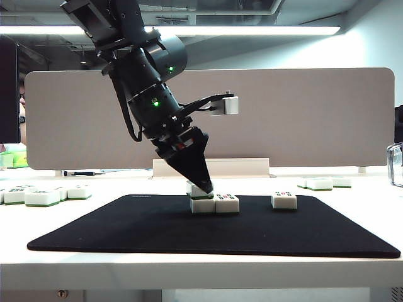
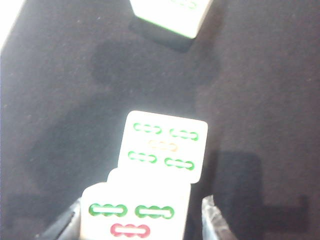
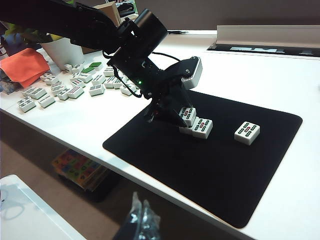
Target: Arrange four mahjong tiles into a neat stack, creating two layers of paired tiles.
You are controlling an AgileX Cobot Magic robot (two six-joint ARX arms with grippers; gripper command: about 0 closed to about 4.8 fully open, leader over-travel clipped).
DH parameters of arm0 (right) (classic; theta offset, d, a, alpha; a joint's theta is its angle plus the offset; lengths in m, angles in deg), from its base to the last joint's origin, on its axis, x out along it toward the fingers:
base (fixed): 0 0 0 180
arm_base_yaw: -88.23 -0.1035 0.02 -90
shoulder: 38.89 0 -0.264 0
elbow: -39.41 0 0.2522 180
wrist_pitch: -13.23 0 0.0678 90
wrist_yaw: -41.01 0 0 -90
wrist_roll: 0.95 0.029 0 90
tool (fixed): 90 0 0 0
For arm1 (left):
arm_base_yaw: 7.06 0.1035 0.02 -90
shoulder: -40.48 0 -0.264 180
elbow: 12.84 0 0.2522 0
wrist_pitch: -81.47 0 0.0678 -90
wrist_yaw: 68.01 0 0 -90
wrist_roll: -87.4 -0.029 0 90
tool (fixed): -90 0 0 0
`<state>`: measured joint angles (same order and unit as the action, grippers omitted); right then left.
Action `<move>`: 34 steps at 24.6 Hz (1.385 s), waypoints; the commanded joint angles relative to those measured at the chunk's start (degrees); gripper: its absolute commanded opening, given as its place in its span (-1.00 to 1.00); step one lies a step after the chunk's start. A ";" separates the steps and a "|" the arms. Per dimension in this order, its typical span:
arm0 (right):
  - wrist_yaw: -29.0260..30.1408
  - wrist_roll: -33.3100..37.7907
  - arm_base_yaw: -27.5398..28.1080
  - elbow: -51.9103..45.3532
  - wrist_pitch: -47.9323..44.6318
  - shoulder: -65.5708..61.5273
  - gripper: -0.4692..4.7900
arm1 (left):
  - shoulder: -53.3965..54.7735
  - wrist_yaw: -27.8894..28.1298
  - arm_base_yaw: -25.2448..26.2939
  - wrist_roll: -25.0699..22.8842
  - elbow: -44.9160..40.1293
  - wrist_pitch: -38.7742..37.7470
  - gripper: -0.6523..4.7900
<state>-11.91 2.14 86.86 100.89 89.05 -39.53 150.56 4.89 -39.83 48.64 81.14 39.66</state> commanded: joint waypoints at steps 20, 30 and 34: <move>-0.09 -0.22 0.02 0.20 -0.46 0.68 -0.83 | -4.57 -1.62 -2.69 16.24 0.28 9.44 0.72; -0.09 -0.22 0.02 0.20 -0.48 0.68 -0.83 | -1.03 19.28 -13.29 40.96 0.28 25.62 0.69; -0.07 -0.22 0.02 0.20 -0.48 0.68 -0.83 | 3.50 22.51 -14.29 46.10 0.28 30.69 0.69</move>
<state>-11.91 2.12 86.88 100.89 89.05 -39.53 153.10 26.18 -54.06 91.65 81.27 68.55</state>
